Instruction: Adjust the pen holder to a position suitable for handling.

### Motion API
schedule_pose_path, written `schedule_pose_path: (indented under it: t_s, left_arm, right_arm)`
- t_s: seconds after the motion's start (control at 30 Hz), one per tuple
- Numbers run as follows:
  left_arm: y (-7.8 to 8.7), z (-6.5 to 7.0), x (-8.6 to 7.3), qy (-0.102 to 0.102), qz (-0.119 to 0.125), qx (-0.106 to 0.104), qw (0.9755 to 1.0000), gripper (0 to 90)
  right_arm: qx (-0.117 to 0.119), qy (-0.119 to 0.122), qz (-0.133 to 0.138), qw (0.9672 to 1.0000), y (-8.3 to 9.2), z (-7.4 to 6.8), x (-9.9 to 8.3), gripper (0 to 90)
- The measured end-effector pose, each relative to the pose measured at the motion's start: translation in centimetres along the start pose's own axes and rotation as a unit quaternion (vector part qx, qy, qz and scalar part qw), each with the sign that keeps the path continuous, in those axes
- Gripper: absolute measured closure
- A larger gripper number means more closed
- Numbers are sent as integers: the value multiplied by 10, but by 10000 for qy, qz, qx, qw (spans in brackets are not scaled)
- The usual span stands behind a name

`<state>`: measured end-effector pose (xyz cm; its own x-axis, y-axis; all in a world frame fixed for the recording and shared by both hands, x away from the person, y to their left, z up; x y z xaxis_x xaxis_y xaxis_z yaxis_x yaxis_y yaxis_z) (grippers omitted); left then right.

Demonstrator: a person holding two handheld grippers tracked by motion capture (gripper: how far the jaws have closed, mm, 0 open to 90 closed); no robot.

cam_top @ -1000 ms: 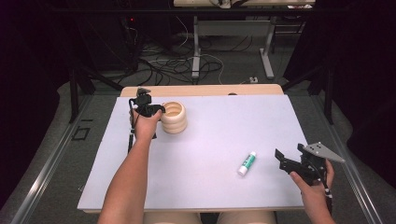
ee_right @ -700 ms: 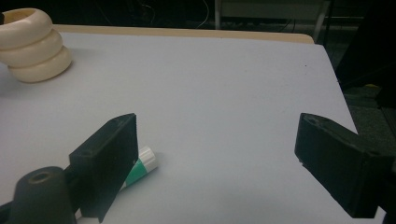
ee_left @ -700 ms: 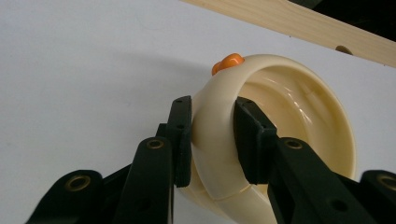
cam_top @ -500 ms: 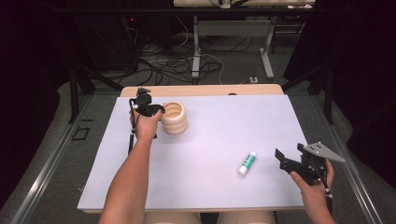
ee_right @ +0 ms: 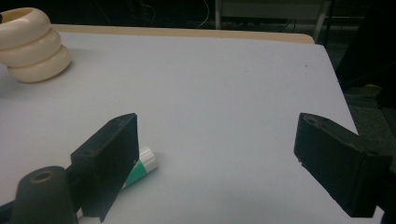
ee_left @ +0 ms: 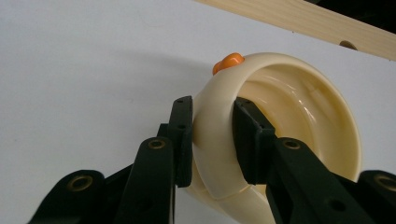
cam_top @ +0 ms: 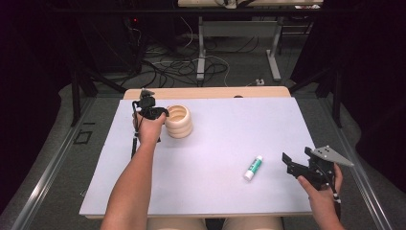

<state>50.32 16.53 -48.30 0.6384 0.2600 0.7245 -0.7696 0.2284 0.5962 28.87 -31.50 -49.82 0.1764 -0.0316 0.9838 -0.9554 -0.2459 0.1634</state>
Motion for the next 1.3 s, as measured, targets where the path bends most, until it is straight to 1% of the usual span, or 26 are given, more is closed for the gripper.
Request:
schedule_pose_path:
  t_s: [0.17,0.37,0.4,0.47,0.6,0.7,0.73,0.77,0.87,0.9,0.93,1.1,1.17,1.3]
  left_arm:
    - [1,1,0,-31,-58,-14,10000,708]
    - [3,5,-2,-140,-135,-79,9998,715]
    - [3,5,-2,-174,-120,-97,9997,715]
    - [4,7,-3,-160,-131,-131,9997,716]
    - [5,8,-3,-242,-146,-178,9994,726]
    - [8,10,-3,-278,-138,-222,9993,731]
    - [8,11,-3,-286,-104,-206,9993,732]
    - [9,11,-3,-281,-98,-234,9993,732]
    - [12,12,-3,-326,-133,-281,9990,732]
    - [13,13,-3,-352,-141,-300,9988,732]
    - [15,14,-4,-342,-135,-298,9989,732]
    - [22,19,-5,-463,-127,-401,9980,733]
    - [24,20,-6,-459,-140,-427,9979,734]
    - [29,24,-9,-615,-233,-500,9966,735]
  right_arm:
    - [19,32,35,10000,-1,0,0,132]
    - [22,23,37,10000,-1,0,0,132]
    - [22,20,39,10000,-1,0,0,132]
    - [23,19,40,10000,-1,0,0,132]
    - [6,13,54,10000,-1,-1,0,132]
    - [11,32,15,10000,0,0,0,132]
    - [20,23,45,10000,-1,0,0,132]
    - [16,32,46,10000,0,0,0,132]
    - [4,15,44,10000,0,0,0,132]
    - [0,1,2,10000,1,0,0,132]
    - [-1,11,-1,10000,1,0,1,132]
    - [-21,38,16,10000,1,0,1,132]
    - [-16,33,15,10000,1,0,1,132]
    - [-3,27,43,10000,1,0,1,132]
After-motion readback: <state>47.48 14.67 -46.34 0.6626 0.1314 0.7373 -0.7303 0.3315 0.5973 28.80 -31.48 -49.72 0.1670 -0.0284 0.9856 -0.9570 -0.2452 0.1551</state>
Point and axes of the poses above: each handheld gripper's, and its own axes: y roughly backward along the jaws, x roughly out of its top, z roughly to its right, the point moved 1 cm from there along -y, roughly forward along the jaws, and after that the axes turned 15 degrees about z, right-handed, at the moved point
